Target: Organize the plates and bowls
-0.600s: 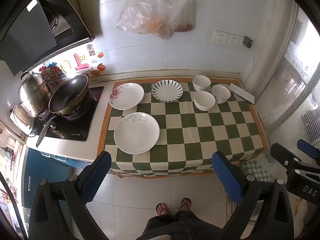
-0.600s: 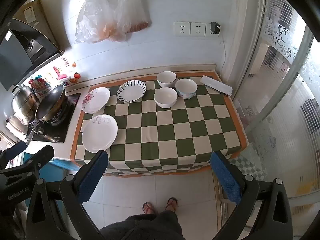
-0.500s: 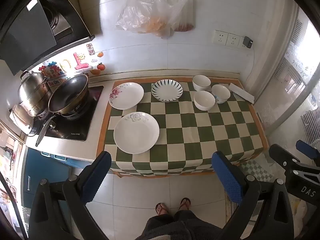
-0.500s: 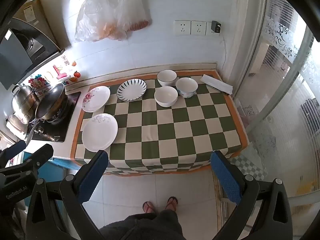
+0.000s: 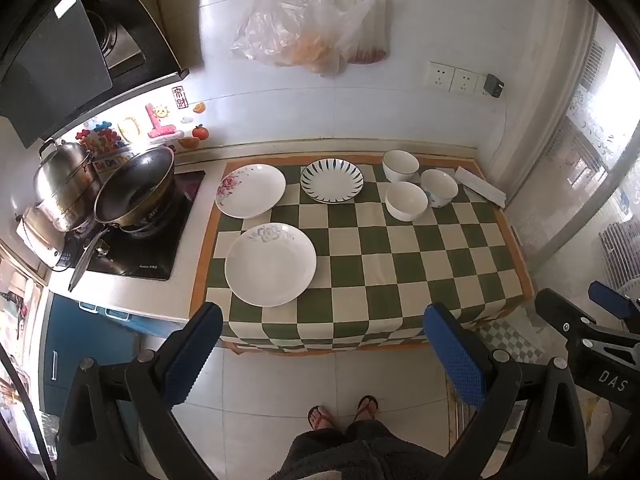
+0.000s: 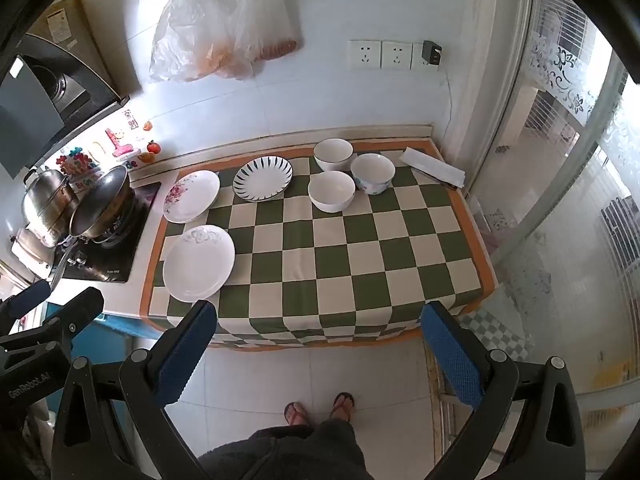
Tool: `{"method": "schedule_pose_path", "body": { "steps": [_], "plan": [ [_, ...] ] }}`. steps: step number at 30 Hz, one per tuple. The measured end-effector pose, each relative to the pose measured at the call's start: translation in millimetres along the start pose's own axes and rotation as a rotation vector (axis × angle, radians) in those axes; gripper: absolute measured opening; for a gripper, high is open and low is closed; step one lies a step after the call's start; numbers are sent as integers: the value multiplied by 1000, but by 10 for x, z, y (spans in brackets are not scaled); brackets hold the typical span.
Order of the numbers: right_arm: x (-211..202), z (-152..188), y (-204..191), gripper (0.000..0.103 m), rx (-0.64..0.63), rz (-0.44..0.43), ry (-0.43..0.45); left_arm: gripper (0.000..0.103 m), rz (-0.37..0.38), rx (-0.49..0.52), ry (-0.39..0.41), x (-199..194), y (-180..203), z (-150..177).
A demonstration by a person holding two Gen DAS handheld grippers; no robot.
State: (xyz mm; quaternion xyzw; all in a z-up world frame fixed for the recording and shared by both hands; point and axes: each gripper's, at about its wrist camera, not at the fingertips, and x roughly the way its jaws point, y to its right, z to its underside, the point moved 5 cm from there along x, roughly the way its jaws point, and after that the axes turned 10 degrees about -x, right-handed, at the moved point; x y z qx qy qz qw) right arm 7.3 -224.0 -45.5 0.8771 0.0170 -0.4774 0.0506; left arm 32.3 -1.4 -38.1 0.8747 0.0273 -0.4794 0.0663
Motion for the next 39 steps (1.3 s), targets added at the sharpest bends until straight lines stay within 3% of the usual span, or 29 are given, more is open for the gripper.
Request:
{"method": "schedule_pose_path", "body": {
  "steps": [39],
  "plan": [
    [-47, -23, -41, 103, -2, -3, 7, 103, 8, -3, -4, 0, -37, 32]
  ]
}}
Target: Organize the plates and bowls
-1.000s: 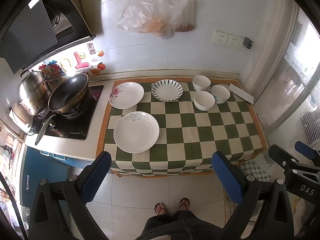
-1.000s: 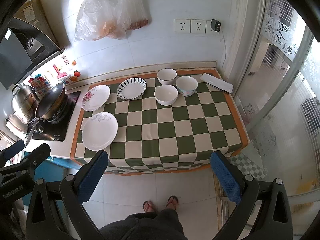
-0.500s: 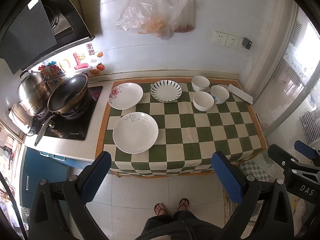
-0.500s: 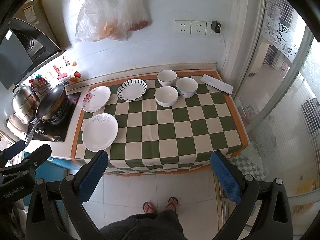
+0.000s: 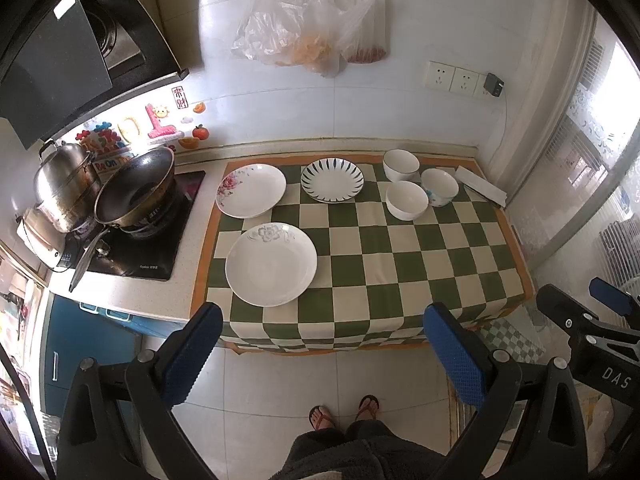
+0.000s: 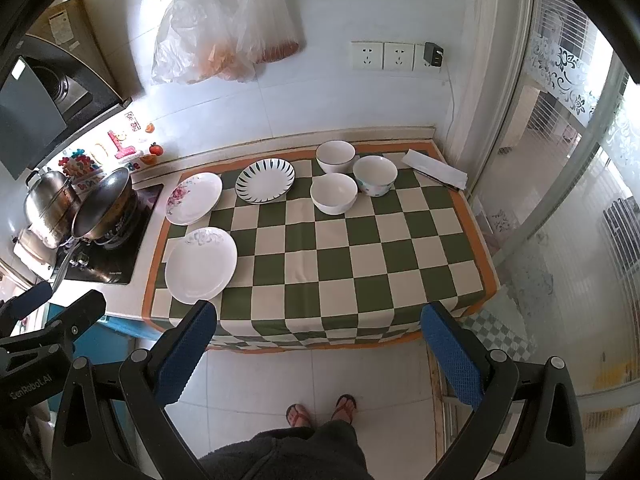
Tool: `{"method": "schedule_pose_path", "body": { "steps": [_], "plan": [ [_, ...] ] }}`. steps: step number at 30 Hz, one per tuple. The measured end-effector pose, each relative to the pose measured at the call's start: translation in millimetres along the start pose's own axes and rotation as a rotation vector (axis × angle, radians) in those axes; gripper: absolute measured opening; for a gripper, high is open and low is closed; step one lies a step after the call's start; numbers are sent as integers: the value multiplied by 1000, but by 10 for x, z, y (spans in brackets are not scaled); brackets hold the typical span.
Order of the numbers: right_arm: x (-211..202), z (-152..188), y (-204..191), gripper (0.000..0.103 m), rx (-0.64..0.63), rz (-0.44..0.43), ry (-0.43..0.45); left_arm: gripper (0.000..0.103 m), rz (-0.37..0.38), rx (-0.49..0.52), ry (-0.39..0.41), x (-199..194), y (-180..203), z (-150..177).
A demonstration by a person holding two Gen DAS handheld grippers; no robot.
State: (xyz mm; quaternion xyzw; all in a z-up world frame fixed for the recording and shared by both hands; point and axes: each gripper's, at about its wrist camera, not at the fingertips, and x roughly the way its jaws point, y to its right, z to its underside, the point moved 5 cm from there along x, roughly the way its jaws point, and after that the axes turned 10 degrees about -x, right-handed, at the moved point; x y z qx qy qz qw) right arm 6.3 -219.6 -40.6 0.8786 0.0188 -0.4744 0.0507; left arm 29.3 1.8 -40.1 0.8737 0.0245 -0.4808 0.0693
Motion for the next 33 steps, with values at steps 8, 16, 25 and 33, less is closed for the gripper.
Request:
{"method": "schedule_pose_path", "body": {
  "steps": [8, 16, 25, 33],
  "plan": [
    [1, 8, 3, 103, 0, 0, 1, 103, -6, 2, -5, 49, -5, 1],
    [1, 8, -4, 103, 0, -2, 0, 103, -4, 0, -1, 70, -24, 6],
    [11, 22, 3, 103, 0, -2, 0, 103, -3, -4, -2, 62, -46, -10],
    [14, 20, 1, 103, 1, -4, 0, 103, -2, -3, 0, 56, -44, -6]
  ]
}}
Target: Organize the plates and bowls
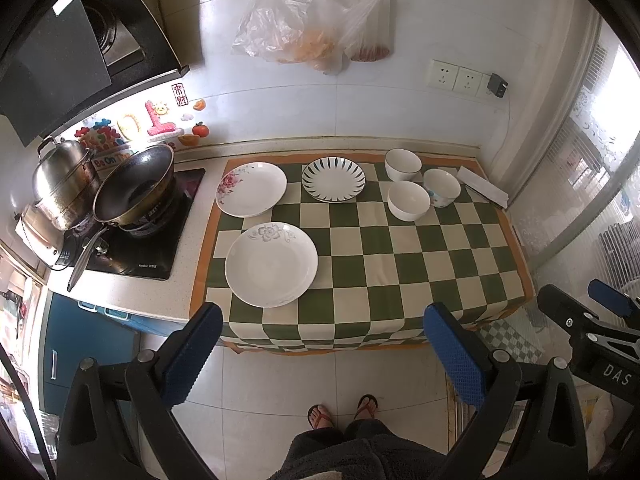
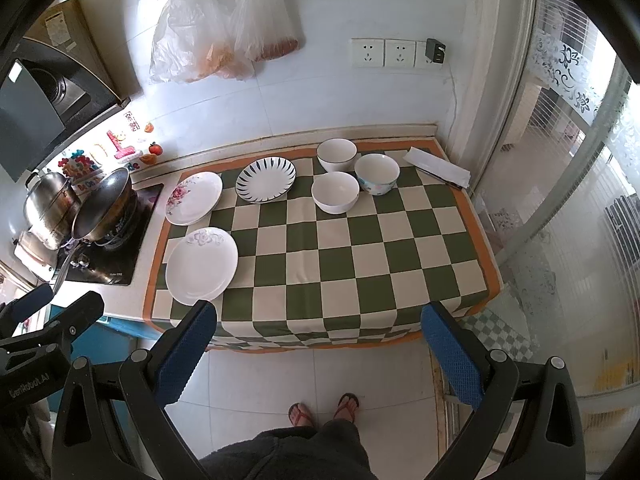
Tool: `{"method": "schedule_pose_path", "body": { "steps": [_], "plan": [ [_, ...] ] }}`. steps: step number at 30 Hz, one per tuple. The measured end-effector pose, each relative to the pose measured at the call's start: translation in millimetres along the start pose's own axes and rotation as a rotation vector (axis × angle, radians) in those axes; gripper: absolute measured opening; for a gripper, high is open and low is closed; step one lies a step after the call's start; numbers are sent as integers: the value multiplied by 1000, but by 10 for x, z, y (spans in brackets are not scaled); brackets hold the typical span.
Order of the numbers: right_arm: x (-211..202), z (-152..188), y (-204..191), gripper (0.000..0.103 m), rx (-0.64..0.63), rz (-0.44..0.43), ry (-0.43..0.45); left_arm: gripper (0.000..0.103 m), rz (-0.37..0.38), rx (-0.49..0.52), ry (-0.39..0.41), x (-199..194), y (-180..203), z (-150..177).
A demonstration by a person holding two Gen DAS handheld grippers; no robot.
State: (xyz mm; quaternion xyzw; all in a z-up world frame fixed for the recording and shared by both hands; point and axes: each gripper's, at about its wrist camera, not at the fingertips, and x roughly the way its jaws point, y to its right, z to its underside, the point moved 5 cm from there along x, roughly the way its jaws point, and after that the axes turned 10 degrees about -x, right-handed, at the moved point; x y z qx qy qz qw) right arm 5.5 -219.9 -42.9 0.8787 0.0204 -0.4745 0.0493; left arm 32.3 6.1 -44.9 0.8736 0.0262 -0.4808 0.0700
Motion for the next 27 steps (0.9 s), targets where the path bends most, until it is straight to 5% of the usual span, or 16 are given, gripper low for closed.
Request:
{"method": "schedule_pose_path", "body": {
  "steps": [13, 20, 27],
  "plan": [
    [233, -90, -83, 103, -29, -11, 15, 103, -48, -69, 34, 387, -38, -175],
    [1172, -249, -329, 103, -128, -58, 7, 103, -151, -152, 56, 1065, -380, -282],
    [2294, -251, -820, 101, -165, -192, -96, 103, -208, -227, -47, 1895, -931, -272]
  ]
}}
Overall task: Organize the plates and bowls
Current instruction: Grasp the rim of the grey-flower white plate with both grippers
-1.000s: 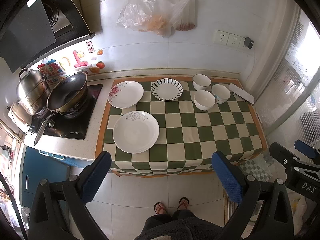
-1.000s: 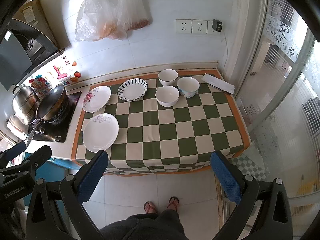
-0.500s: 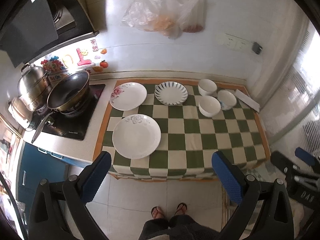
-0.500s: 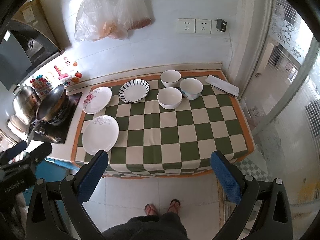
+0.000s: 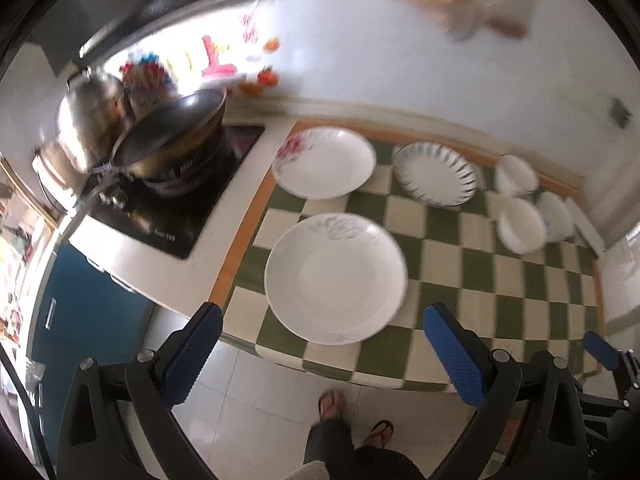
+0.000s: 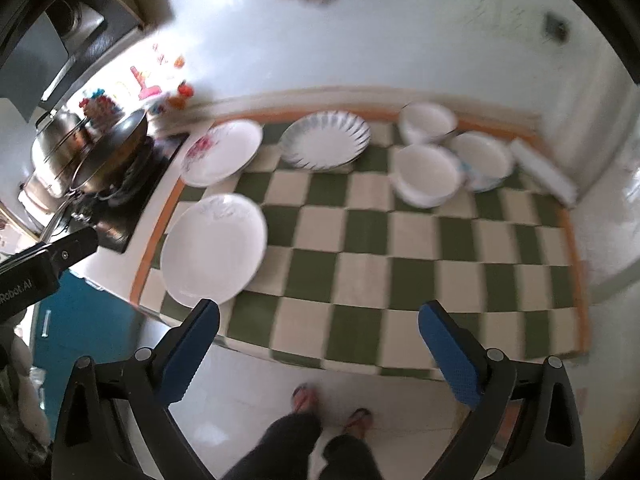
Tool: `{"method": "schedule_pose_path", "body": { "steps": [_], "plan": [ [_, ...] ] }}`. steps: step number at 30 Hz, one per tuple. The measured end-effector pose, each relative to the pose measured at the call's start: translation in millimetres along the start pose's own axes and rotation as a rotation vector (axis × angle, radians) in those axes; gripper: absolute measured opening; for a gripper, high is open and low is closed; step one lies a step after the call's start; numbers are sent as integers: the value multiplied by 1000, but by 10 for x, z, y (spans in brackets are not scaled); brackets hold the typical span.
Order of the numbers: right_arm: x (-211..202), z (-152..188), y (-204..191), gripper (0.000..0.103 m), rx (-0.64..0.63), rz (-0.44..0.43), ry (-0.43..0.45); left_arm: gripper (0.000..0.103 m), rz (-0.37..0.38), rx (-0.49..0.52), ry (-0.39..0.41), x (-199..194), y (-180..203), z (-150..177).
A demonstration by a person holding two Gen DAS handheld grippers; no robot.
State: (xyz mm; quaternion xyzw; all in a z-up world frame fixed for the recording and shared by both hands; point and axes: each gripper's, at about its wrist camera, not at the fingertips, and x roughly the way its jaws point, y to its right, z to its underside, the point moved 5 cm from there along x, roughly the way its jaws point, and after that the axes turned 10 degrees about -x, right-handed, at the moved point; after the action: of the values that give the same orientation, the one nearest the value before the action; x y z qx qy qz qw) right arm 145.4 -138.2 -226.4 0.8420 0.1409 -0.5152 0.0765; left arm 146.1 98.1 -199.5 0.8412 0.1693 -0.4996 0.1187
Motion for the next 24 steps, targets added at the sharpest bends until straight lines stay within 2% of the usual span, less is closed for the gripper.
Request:
{"method": "schedule_pose_path", "body": {
  "steps": [6, 9, 14, 17, 21, 24],
  "plan": [
    [1023, -237, -259, 96, 15, -110, -90, 100, 0, -22, -132, 903, -294, -199],
    [1546, -377, -333, 89, 52, -148, -156, 92, 14, -22, -212, 1333, -398, -299],
    [2307, -467, -390, 76, 141, -219, -300, 67, 48, -4, -372, 2054, -524, -401],
    [2598, -486, -397, 72, 185, -251, -349, 64, 65, 4, -439, 2355, -563, -422],
    [2864, -505, -445, 56, 209, -300, -389, 60, 83, 20, -508, 2602, -561, -378],
    [2969, -518, -520, 39, 212, -316, -418, 49, 104, 40, -547, 2688, -511, -333]
  ]
}}
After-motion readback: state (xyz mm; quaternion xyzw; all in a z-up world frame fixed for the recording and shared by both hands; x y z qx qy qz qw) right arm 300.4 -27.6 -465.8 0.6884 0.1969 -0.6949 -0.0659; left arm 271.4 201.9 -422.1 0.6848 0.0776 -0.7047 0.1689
